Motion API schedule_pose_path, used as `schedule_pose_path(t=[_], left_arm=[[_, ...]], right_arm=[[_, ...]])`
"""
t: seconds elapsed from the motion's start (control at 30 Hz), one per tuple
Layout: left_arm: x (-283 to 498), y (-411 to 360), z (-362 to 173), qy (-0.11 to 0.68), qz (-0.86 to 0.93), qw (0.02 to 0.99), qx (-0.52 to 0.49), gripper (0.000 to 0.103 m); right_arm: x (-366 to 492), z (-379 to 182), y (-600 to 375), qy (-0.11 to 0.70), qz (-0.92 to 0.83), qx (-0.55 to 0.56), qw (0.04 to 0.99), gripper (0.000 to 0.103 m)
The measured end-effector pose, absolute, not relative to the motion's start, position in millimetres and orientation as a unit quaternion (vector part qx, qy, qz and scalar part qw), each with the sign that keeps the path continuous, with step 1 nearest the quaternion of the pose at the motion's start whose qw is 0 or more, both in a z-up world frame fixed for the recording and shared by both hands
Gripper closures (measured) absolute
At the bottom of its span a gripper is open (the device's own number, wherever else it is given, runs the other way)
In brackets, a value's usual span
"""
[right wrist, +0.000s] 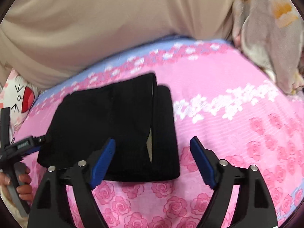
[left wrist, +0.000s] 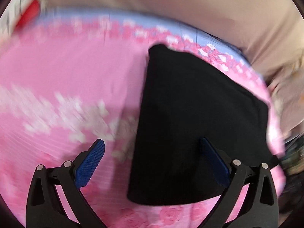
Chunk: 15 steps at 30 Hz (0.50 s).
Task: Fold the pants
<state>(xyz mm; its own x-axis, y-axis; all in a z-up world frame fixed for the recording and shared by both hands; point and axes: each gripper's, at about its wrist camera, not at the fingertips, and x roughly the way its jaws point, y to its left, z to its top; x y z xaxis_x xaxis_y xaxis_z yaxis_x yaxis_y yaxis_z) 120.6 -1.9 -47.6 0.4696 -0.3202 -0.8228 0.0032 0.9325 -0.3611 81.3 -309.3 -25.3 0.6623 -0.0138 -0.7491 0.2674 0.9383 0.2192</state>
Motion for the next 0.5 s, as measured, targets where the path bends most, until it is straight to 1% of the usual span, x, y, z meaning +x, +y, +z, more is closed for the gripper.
schedule_pose_path(t=[0.03, 0.07, 0.13, 0.27, 0.33, 0.37, 0.4, 0.47, 0.5], left_arm=[[122.1, 5.7, -52.6, 0.504, -0.105, 0.835, -0.195, 0.005], [121.5, 7.0, -51.3, 0.494, -0.108, 0.839, -0.201, 0.005], [126.2, 2.0, -54.3, 0.5, -0.133, 0.833, -0.198, 0.005], [129.2, -7.4, -56.8, 0.49, -0.174, 0.833, -0.186, 0.006], [130.6, -15.5, -58.2, 0.488, -0.206, 0.83, -0.174, 0.02], [131.5, -15.7, -57.1, 0.487, -0.218, 0.827, -0.176, 0.044], [132.2, -13.1, -55.8, 0.488, -0.232, 0.82, -0.192, 0.064], [134.1, -0.8, -51.1, 0.487, -0.245, 0.809, -0.22, 0.073], [132.7, 7.9, -43.5, 0.48, -0.252, 0.809, -0.228, 0.076]], right_arm=[[85.4, -31.1, -309.3, 0.413, -0.071, 0.163, 0.893, 0.023], [90.8, -39.6, -309.4, 0.425, -0.064, 0.172, 0.886, 0.022], [94.9, -49.5, -310.9, 0.432, -0.058, 0.193, 0.879, 0.017], [95.2, -59.2, -319.4, 0.416, -0.041, 0.252, 0.873, 0.015], [95.5, -57.4, -316.9, 0.414, -0.036, 0.25, 0.874, 0.027], [94.7, -55.1, -316.3, 0.409, -0.028, 0.257, 0.875, 0.042], [94.4, -51.9, -315.4, 0.406, -0.019, 0.267, 0.874, 0.057], [94.9, -37.0, -305.1, 0.399, -0.021, 0.257, 0.88, 0.063], [95.1, -29.0, -299.6, 0.394, -0.019, 0.251, 0.884, 0.065]])
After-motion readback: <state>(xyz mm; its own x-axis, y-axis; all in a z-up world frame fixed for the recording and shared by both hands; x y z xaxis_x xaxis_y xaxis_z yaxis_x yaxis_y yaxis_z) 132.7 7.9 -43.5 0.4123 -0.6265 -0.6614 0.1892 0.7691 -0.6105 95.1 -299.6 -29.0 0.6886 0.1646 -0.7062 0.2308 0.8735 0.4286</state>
